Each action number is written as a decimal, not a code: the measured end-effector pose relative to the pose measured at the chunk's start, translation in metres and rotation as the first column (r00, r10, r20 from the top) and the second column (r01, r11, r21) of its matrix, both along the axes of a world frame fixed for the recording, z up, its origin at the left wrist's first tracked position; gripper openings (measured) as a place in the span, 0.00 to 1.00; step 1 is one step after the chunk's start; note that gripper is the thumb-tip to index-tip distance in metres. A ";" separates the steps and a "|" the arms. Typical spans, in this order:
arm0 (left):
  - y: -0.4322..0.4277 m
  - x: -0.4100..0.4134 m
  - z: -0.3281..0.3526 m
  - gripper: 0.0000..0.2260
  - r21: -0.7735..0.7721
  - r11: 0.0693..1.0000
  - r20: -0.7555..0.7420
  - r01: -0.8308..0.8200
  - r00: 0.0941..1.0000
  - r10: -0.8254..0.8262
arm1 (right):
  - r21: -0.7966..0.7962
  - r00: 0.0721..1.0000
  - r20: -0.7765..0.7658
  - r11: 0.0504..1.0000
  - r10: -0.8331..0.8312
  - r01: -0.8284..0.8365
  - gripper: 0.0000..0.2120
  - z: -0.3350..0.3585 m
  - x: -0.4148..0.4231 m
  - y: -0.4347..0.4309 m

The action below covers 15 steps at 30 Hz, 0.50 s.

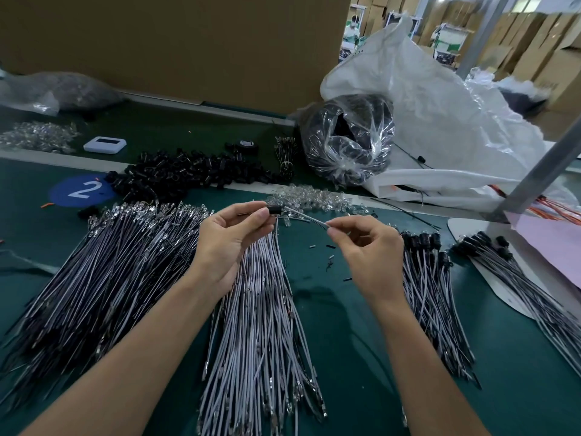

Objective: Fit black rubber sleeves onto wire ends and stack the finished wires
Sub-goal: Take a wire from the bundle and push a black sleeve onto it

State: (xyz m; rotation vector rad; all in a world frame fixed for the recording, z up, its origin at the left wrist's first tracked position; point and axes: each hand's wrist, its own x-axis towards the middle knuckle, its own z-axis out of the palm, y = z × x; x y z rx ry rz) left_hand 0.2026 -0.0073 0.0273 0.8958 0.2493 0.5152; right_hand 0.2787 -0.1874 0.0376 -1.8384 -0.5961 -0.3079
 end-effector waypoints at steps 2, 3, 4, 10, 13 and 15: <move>0.000 0.000 0.000 0.09 0.005 1.000 0.001 0.003 1.000 -0.003 | -0.038 0.999 0.033 0.999 -0.006 0.007 0.08 0.000 0.000 0.000; -0.001 0.000 0.000 0.09 0.011 1.000 0.001 0.005 1.000 -0.005 | -0.047 0.999 0.041 0.999 -0.010 0.012 0.08 0.000 0.000 0.000; -0.001 0.000 0.000 0.10 0.018 1.000 0.001 0.007 1.000 -0.007 | -0.050 0.999 0.046 0.999 -0.013 0.016 0.08 0.000 0.000 0.000; -0.001 -0.001 0.002 0.10 0.018 1.000 -0.004 0.014 1.000 -0.013 | -0.066 0.998 0.057 0.998 -0.010 0.014 0.08 0.002 -0.001 0.000; 0.000 -0.001 0.002 0.10 -0.015 1.000 -0.002 0.010 1.000 -0.010 | -0.055 0.999 0.050 0.998 -0.016 0.019 0.08 0.002 -0.001 -0.002; 0.001 -0.001 0.002 0.10 -0.026 1.000 -0.001 0.013 1.000 -0.013 | -0.061 0.998 0.053 0.998 -0.022 0.025 0.08 0.002 -0.001 -0.002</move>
